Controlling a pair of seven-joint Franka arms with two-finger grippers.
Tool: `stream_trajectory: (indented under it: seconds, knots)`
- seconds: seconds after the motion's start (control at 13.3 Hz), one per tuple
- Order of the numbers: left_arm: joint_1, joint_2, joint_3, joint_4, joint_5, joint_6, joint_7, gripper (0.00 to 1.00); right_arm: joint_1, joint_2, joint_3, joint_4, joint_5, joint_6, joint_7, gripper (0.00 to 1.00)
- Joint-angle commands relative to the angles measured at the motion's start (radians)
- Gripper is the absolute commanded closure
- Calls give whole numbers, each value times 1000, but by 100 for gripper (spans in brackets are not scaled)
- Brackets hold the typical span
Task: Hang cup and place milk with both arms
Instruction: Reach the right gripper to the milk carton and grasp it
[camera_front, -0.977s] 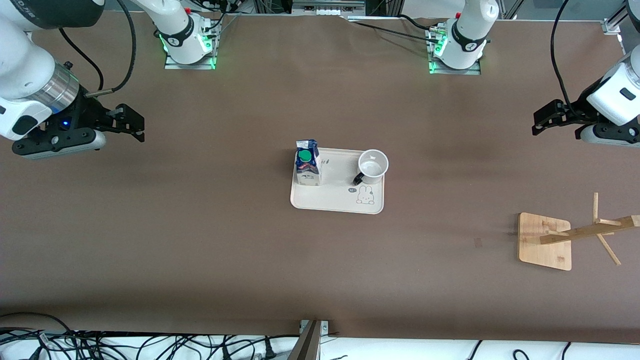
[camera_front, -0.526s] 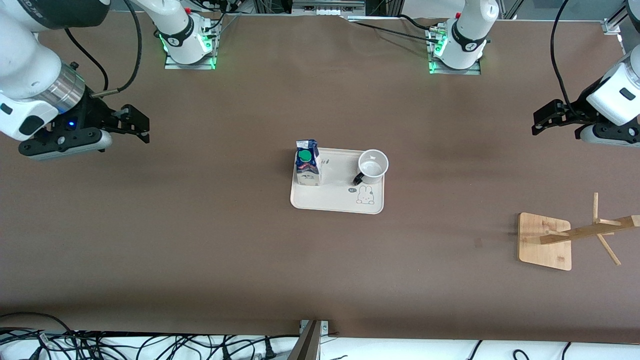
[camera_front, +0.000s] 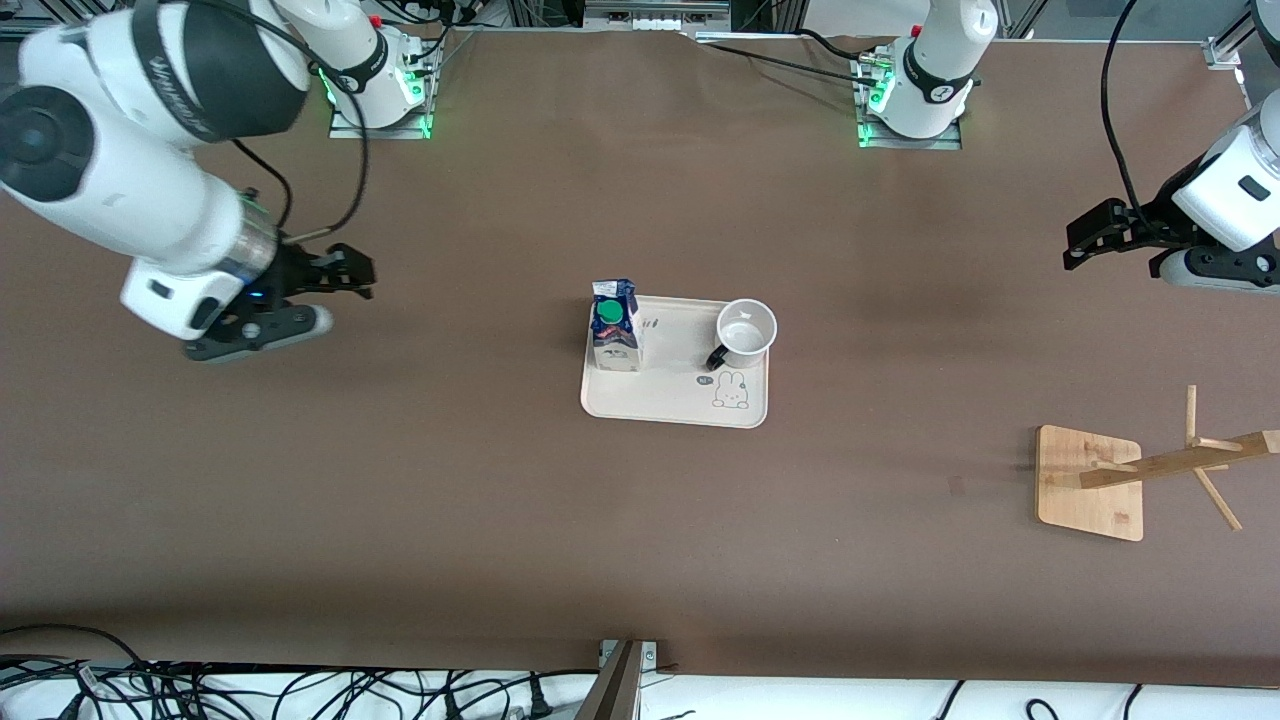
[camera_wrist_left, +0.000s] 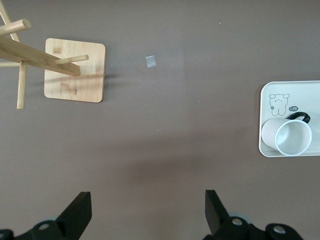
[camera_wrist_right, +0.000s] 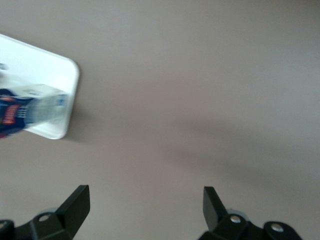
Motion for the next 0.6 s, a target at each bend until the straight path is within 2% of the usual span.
stream_trajectory:
  seconds: [0.0,0.3,0.53]
  knots:
    - [-4,16,3,37,-4,-27,7,0,120,36,8,6,56,90,251,0]
    - [-6,16,3,37,-4,-29,7,0,299,155,7,12,33,276,512,0]
    - [-4,16,-7,37,-4,-30,7,0,376,240,7,12,-21,379,612,0]
